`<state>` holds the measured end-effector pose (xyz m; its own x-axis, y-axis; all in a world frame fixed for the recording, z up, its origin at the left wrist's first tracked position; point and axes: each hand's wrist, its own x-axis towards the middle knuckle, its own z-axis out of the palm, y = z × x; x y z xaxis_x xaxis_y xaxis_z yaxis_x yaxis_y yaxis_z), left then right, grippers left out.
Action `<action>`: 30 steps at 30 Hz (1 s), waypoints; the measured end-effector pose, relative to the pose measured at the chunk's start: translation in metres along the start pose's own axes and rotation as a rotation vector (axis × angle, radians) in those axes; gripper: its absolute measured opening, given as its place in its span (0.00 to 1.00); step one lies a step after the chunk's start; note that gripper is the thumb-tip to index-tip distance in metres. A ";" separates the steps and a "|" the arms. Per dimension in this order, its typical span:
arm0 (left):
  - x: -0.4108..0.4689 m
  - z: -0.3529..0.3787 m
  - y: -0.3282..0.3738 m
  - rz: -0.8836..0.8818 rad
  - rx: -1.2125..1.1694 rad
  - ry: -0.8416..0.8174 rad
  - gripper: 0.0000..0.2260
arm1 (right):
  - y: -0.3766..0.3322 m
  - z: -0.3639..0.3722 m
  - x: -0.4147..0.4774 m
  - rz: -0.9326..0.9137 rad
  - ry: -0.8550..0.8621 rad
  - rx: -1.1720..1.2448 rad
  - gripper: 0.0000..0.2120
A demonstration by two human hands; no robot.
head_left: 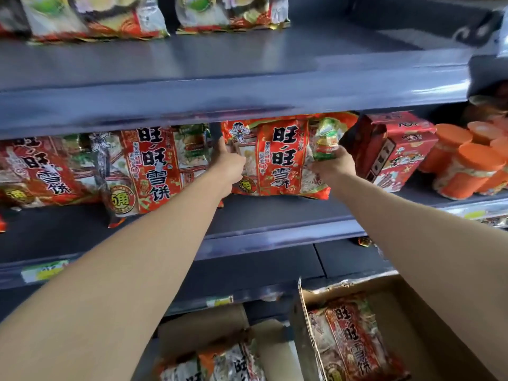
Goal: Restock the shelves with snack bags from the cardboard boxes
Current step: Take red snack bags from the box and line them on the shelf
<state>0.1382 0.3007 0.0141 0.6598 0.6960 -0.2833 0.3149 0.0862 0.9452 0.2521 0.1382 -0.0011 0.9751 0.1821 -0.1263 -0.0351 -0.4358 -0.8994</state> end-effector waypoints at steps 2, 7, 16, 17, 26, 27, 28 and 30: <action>0.018 0.006 0.001 0.010 -0.034 0.011 0.33 | -0.004 0.011 0.020 -0.014 0.016 -0.019 0.23; 0.061 0.013 0.012 0.058 -0.055 0.100 0.28 | -0.017 0.036 0.068 -0.052 0.016 -0.022 0.24; 0.109 0.025 -0.017 0.079 0.068 0.127 0.34 | 0.001 0.079 0.116 -0.088 0.045 -0.013 0.30; 0.110 0.027 -0.021 0.076 0.077 0.108 0.34 | 0.004 0.081 0.117 -0.107 0.025 -0.020 0.32; 0.056 0.039 -0.054 0.089 0.149 0.035 0.19 | 0.040 0.061 0.075 -0.259 -0.021 -0.181 0.13; 0.043 0.041 -0.056 0.091 0.147 0.001 0.19 | 0.044 0.052 0.063 -0.266 -0.019 -0.196 0.11; 0.028 0.043 -0.058 0.092 0.155 -0.037 0.19 | 0.047 0.041 0.048 -0.268 -0.024 -0.199 0.10; -0.006 0.049 -0.061 0.087 0.168 -0.120 0.18 | 0.054 0.015 0.015 -0.281 -0.036 -0.222 0.14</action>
<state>0.1481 0.2563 -0.0496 0.7625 0.6051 -0.2290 0.3564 -0.0974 0.9292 0.2617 0.1303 -0.0578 0.9315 0.3511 0.0949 0.2855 -0.5441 -0.7890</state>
